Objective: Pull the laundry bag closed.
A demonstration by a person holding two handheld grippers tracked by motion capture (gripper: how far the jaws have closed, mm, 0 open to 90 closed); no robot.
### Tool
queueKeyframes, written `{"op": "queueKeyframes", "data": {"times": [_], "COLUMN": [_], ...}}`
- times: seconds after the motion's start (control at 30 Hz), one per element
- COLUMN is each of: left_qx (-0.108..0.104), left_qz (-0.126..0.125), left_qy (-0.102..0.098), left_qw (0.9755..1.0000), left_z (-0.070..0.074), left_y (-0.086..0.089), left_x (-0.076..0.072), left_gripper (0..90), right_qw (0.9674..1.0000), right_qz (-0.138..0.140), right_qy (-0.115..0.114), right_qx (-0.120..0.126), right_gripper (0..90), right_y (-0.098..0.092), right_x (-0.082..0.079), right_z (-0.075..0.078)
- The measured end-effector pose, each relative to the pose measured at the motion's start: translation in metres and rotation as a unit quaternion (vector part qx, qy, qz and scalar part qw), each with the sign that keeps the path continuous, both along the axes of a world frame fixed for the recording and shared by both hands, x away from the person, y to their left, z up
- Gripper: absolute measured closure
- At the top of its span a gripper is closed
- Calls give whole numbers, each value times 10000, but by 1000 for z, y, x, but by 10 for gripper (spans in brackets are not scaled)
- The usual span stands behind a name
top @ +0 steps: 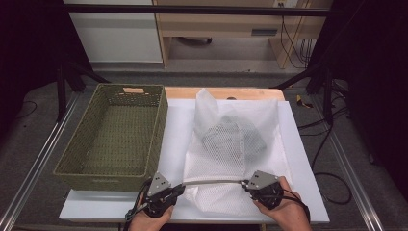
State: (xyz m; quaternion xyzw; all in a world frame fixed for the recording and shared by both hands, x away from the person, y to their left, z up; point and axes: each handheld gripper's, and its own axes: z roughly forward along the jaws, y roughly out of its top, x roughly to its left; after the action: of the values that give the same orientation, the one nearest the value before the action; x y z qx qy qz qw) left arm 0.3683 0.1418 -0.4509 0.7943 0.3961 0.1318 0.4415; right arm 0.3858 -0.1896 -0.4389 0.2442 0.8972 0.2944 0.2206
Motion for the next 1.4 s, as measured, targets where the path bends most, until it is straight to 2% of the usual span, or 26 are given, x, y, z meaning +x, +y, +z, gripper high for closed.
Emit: {"op": "queueKeyframes", "data": {"times": [1.4], "left_qx": [10], "left_qz": [12], "left_qy": [-15], "left_qw": [10000], "left_z": [0], "left_y": [0], "left_x": [0], "left_gripper": [873], "right_qw": [9997], "right_qz": [-248], "right_qy": [83], "right_qx": [-9], "right_gripper": [818], "right_y": [-32], "right_x": [-1], "right_z": [-1]}}
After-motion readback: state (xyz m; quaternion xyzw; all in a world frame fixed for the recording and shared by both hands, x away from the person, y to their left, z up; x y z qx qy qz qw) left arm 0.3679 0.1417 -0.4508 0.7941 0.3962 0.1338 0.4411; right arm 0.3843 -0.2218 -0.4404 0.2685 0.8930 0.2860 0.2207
